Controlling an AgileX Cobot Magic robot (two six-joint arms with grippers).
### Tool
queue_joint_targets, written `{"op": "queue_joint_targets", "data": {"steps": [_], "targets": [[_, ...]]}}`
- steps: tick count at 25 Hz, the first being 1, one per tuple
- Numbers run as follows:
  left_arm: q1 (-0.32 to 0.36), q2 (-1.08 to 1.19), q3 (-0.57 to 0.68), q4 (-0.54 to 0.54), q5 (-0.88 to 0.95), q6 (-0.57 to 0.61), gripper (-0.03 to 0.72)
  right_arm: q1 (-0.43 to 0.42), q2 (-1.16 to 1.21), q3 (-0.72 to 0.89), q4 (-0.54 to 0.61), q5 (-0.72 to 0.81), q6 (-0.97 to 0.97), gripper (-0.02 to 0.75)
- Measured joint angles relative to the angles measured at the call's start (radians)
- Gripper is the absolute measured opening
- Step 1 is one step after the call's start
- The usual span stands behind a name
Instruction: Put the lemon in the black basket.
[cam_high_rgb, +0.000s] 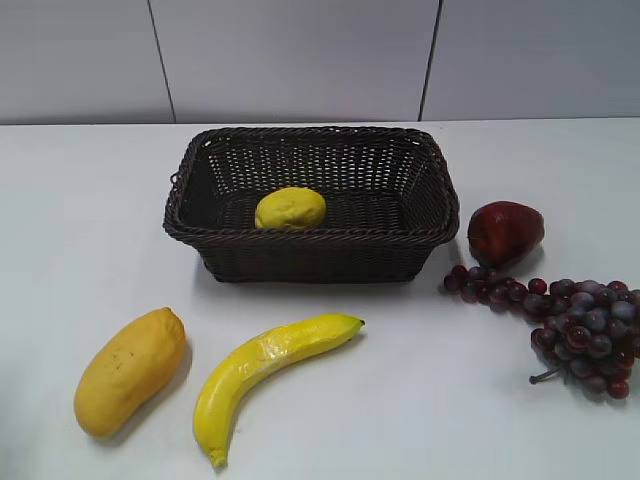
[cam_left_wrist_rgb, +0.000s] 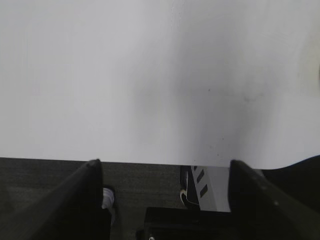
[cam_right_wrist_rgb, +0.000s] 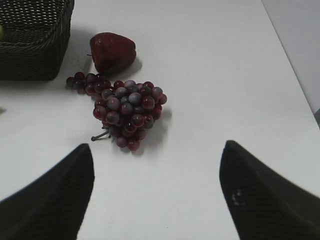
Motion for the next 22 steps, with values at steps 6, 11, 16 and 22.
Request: {"op": "queue_joint_targets", "data": {"steps": [6,11,16,22], "targets": [[0.000,-0.286,0.187,0.000,-0.033,-0.053,0.578,0.000,0.000,0.000,0.000,0.000,0.000,0.591],[0.000,-0.537,0.274,-0.008,-0.053,-0.085,0.578,0.000,0.000,0.000,0.000,0.000,0.000,0.591],[0.000,-0.758,0.277,-0.009,-0.071,-0.087,0.576,0.000,0.000,0.000,0.000,0.000,0.000,0.591],[0.000,-0.968,0.279,0.004,-0.072,-0.088,0.573,0.000,0.000,0.000,0.000,0.000,0.000,0.591]]}}
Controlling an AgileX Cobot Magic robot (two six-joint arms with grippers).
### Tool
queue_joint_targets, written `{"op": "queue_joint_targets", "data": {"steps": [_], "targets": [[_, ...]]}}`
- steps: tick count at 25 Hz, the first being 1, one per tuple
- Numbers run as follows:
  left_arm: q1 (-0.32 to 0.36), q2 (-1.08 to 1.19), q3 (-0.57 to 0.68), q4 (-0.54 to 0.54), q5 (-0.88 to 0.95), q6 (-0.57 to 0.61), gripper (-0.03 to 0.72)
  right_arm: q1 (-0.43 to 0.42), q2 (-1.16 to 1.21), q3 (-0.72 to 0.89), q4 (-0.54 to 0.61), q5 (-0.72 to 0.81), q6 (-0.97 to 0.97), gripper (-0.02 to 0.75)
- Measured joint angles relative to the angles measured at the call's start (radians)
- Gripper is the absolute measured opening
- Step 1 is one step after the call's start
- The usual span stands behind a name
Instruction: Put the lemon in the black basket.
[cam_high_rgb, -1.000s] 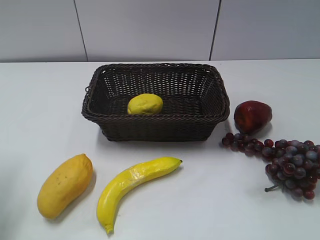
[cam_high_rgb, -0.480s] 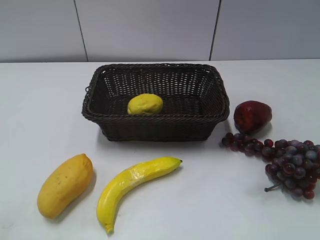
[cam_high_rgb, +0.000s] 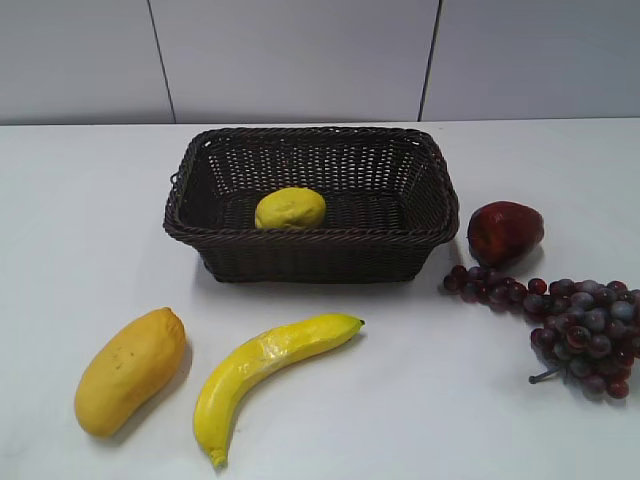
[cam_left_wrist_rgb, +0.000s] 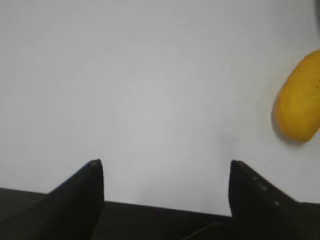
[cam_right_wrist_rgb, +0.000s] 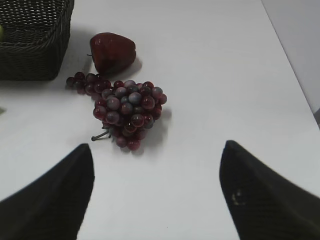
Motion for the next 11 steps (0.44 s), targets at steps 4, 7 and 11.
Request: {"op": "queue_joint_targets", "data": {"steps": [4,7,11], "targets": [[0.000,-0.105,0.000,0.011,0.000,0.000,0.561,0.000,0.000,0.000,0.000,0.000,0.000,0.591],[0.000,-0.176,0.000,0.018,0.001,0.000,0.550,0.000,0.000,0.000,0.000,0.000,0.000,0.591],[0.000,-0.268,0.004,0.023,0.001,0.000,0.545,0.000,0.000,0.000,0.000,0.000,0.000,0.591]]}}
